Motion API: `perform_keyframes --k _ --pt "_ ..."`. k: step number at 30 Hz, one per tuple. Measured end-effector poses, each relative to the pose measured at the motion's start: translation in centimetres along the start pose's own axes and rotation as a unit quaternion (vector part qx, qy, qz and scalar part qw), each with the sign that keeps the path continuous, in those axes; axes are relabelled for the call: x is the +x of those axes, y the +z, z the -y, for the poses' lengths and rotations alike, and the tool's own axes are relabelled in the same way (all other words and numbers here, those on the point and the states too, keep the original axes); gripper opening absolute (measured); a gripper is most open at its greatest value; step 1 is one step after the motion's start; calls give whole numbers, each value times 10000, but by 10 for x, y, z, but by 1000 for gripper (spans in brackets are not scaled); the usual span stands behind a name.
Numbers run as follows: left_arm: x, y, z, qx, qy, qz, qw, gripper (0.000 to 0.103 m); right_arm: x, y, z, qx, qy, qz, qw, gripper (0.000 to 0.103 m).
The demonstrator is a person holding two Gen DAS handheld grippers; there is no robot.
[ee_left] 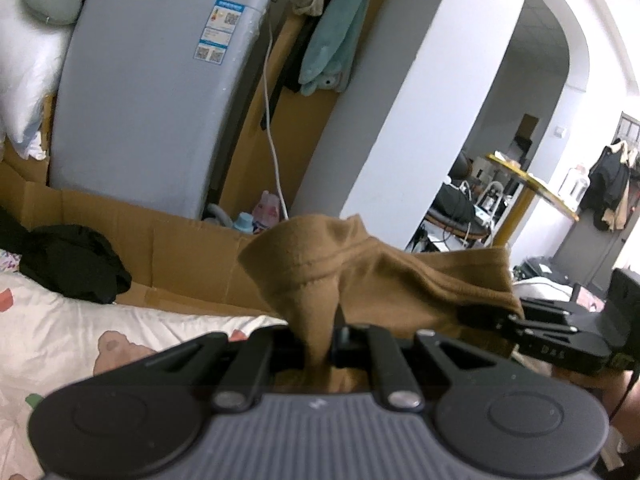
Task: Fold clothes
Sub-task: 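Lift the pinched shirt end up with both grippers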
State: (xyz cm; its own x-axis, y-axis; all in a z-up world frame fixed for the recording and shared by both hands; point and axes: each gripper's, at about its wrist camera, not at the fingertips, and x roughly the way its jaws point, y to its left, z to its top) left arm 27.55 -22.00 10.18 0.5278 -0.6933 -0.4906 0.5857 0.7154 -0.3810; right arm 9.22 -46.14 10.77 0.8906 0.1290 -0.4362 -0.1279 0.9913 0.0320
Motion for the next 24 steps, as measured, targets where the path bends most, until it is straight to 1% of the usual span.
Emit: perform_keyframes --k 5,10,14,16,20,22,24 --pt "12 -6 10 -114 36 -18 9999 9 -3 -3 8 62 -144 0 9999 15" --pt "33 -10 21 -58 -64 -168 9998 9 -6 -8 22 58 -381 -115 9992 15" --pt "50 -11 33 -54 -192 -201 9996 9 -7 -17 41 237 -535 -209 9981 15" --pt "60 -11 42 -7 -236 -237 9994 9 -10 -19 50 323 -660 -221 9971 15" --pt "82 -10 55 -56 -391 -180 9991 9 -17 -21 65 555 -943 -178 9938 15" --pt "97 -10 58 -122 -457 -244 9986 9 -17 -22 71 618 -1084 -185 9920 15" --pt "106 -9 66 0 -480 -293 9984 9 -17 -23 77 680 -1226 -192 9899 15"
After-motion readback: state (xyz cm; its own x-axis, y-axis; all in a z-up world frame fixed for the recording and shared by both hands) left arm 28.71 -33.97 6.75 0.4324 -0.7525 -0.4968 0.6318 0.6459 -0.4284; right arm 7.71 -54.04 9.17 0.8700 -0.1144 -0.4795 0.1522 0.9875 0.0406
